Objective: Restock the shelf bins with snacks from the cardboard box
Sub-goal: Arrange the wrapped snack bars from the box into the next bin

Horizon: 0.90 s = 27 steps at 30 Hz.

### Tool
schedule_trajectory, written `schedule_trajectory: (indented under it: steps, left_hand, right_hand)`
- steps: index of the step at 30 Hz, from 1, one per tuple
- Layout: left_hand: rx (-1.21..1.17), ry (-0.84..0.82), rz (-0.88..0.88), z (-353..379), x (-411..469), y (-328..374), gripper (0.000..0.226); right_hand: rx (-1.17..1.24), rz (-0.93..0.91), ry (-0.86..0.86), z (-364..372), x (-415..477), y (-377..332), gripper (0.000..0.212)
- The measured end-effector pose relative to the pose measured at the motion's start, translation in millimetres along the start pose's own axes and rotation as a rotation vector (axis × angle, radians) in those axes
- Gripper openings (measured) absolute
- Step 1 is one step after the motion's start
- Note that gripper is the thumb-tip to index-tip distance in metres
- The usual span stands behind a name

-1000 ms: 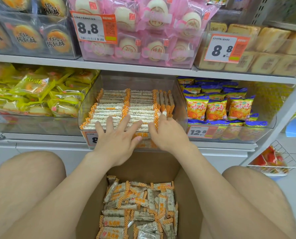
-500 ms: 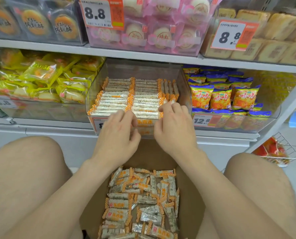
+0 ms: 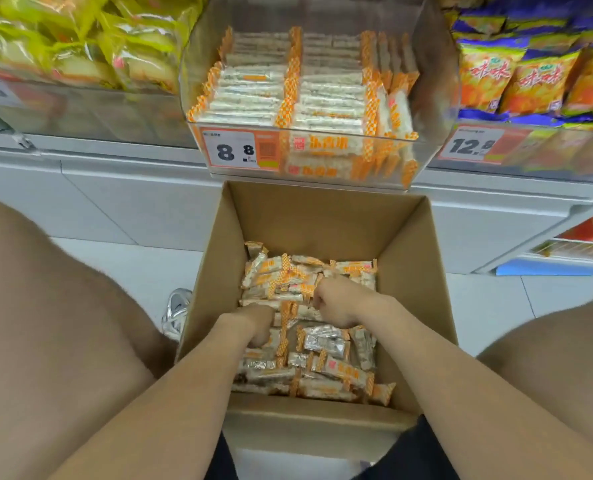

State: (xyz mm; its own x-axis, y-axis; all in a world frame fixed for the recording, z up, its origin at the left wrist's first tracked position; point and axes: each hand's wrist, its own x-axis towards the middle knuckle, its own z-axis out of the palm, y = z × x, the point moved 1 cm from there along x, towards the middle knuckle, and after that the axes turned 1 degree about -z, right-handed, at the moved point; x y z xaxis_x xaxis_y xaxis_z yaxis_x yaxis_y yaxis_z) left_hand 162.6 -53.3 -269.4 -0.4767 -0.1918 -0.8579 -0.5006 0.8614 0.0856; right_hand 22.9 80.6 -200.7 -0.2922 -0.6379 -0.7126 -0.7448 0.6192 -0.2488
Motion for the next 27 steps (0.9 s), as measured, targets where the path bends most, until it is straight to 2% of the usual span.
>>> schedule_trajectory:
  steps: [3,8,12,15,18,21,23,24,25,27]
  left_hand:
    - [-0.033,-0.102,-0.028,19,22,-3,0.056]
    - [-0.073,-0.146,-0.009,35,50,-5,0.065]
    - [-0.097,-0.126,0.047,43,60,-4,0.056]
    - [-0.105,-0.111,0.057,47,64,-1,0.054]
    - [-0.119,-0.120,0.080,50,68,-1,0.046]
    - [-0.139,-0.116,0.029,55,71,-4,0.013]
    - [-0.190,-0.120,0.026,54,68,-4,0.024]
    - [-0.225,-0.111,0.024,51,65,-2,0.019]
    - [-0.256,-0.095,0.035,47,60,-1,0.009]
    - [-0.405,-0.038,0.017,39,56,-1,0.021]
  right_hand:
    - [0.020,0.056,-0.074,23,20,30,0.026]
    - [0.148,0.123,-0.359,59,39,59,0.042]
    - [0.212,0.135,-0.500,91,47,67,0.044]
    - [0.177,0.108,-0.584,110,50,73,0.054]
    - [0.271,0.135,-0.565,120,55,81,0.046]
    - [0.353,0.144,-0.478,123,58,84,0.035]
    - [0.340,0.151,-0.381,125,56,81,0.030]
    - [0.327,0.155,-0.325,124,55,79,0.031]
    - [0.341,0.156,-0.266,123,55,78,0.035]
    - [0.480,0.176,-0.160,116,55,76,0.047]
